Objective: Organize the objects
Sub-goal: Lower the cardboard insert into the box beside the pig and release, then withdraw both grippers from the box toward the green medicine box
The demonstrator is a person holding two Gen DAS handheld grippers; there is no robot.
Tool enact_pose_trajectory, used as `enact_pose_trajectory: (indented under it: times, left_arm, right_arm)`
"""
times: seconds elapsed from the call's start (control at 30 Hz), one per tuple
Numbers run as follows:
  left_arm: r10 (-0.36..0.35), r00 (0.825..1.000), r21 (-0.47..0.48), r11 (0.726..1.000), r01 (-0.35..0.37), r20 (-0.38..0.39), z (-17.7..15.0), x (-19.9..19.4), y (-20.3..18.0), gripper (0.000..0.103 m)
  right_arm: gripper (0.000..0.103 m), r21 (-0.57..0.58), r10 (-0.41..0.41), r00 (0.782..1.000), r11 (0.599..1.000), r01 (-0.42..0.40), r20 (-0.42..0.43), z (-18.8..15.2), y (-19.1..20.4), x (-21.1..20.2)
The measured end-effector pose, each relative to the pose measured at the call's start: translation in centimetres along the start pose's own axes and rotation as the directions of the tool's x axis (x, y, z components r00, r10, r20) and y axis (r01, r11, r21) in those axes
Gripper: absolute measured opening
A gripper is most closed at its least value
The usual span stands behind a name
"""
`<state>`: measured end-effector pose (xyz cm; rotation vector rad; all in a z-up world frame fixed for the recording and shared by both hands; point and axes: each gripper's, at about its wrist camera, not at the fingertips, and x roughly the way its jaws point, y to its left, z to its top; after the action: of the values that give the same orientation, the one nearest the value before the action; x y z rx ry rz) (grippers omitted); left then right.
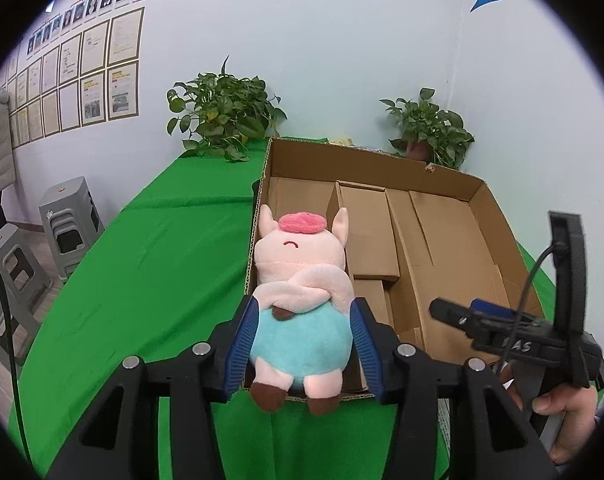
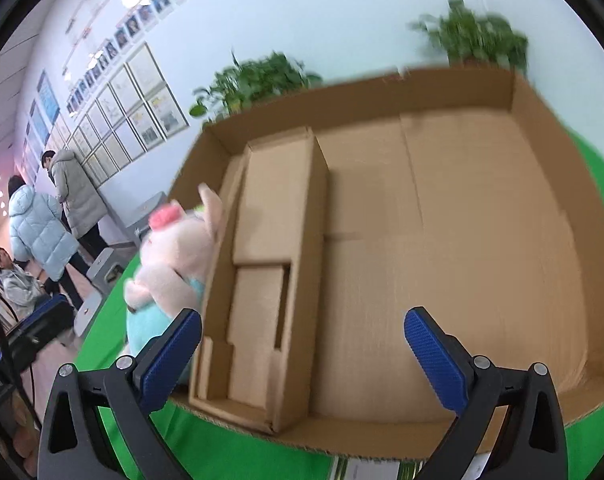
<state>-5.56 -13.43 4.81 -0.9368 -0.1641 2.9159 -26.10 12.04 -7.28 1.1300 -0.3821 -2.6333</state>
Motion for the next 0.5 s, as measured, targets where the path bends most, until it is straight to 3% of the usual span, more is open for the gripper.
enact_pose_trajectory:
  times: [0.13,0.2,0.27,0.37,0.43,0.47,0.5]
  left_arm:
    - [0.001,1.000,0.004,1.000,-0.001,-0.007,-0.5,0.0,-0.4,0.047]
    - [-0.003,1.000,0.006,1.000,0.003,-0.015,-0.8,0.1,-0.6,0.047]
    - [0.004,1.000,0.021,1.000,-0.003,-0.017,-1.2,0.0,-0.9,0.047]
    - [0.017,1.000,0.054,0.998,-0.017,-0.015,-1.9,-0.3,-1.4,0.047]
    - [0.032,0.999,0.071,0.997,-0.031,-0.008,-2.2,-0.6,-1.7,0.053]
    - [0.043,0.999,0.072,0.996,-0.044,0.009,-2.4,-0.9,-1.8,0.062]
    - [0.050,0.998,0.069,0.996,-0.051,0.026,-2.5,-1.2,-1.9,0.070]
  right_arm:
    - [0.067,-0.043,-0.005,0.995,0.999,0.001,-0.095,-2.8,-1.7,1.1]
    - [0.044,-0.070,-0.010,0.991,0.998,0.001,-0.130,-3.2,-0.7,2.4]
    - [0.034,-0.094,-0.040,0.987,0.995,0.026,-0.155,-3.6,0.2,3.9]
    - [0.034,-0.107,-0.078,0.986,0.992,0.062,-0.150,-3.9,0.8,4.5]
    - [0.037,-0.095,-0.118,0.990,0.989,0.110,-0.080,-4.1,0.8,2.7]
    - [0.051,-0.093,-0.129,0.991,0.988,0.125,-0.035,-4.1,0.9,1.3]
    - [0.079,-0.096,-0.135,0.991,0.986,0.135,0.008,-4.4,1.0,-0.3]
